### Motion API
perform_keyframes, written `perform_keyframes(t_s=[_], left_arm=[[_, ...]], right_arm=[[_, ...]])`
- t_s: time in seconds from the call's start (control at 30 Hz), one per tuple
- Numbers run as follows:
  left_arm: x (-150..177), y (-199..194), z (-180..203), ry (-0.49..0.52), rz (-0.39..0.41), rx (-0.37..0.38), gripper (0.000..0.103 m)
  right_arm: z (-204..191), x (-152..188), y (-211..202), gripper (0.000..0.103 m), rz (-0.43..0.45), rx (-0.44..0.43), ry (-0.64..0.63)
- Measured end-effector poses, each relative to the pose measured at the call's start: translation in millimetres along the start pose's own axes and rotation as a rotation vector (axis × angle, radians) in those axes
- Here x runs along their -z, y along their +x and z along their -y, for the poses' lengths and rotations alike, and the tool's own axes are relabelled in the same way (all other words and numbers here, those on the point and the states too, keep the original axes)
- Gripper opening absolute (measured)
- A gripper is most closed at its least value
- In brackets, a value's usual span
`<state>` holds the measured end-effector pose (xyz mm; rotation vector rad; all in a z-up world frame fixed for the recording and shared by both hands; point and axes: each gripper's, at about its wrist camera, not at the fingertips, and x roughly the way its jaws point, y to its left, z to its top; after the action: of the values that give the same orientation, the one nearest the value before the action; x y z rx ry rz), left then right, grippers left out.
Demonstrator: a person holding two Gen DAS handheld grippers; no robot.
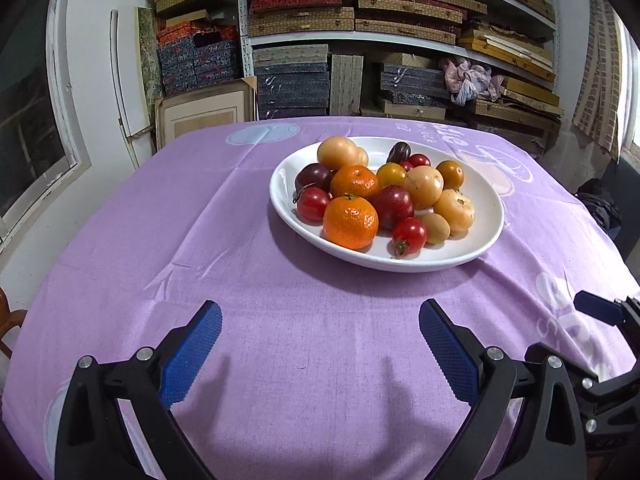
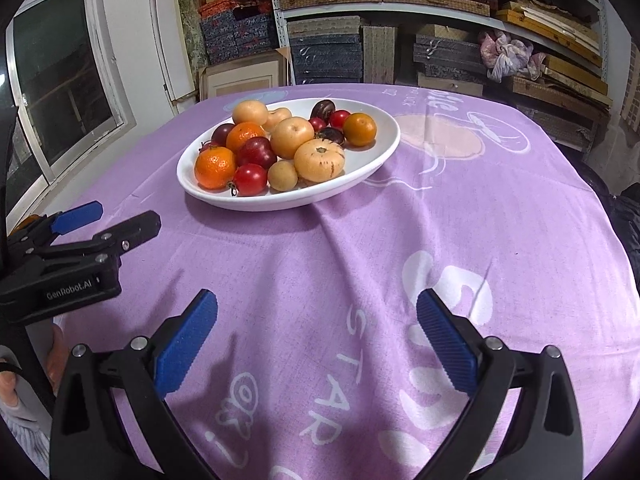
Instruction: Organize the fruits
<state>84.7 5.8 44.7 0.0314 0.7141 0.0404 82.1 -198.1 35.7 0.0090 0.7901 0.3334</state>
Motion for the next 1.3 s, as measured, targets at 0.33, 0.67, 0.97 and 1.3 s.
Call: perform_keyframes(t_s=[0.33,0.67,0.97,1.3], left_arm=[[-15,-1,-2,-0.020,-0.023,-0.068,0.100],[-15,-5,4,-0.016,-0.019,0.079,0.100],[-10,-3,13,0.023,0.000,0.026,0.100],[-9,-3,14,0.030,0.006,-0.039,0.100]], right_arm=[[-2,2,-4,0.098,0.013,-0.012,-0.020],[-1,4,-1,0.098,-0.010,-0.033,-0.016],[1,4,0,0.098,-0.011,-0.033,-0.006],[3,4,-3,0.098,-0.002,-0.031,-0.005]])
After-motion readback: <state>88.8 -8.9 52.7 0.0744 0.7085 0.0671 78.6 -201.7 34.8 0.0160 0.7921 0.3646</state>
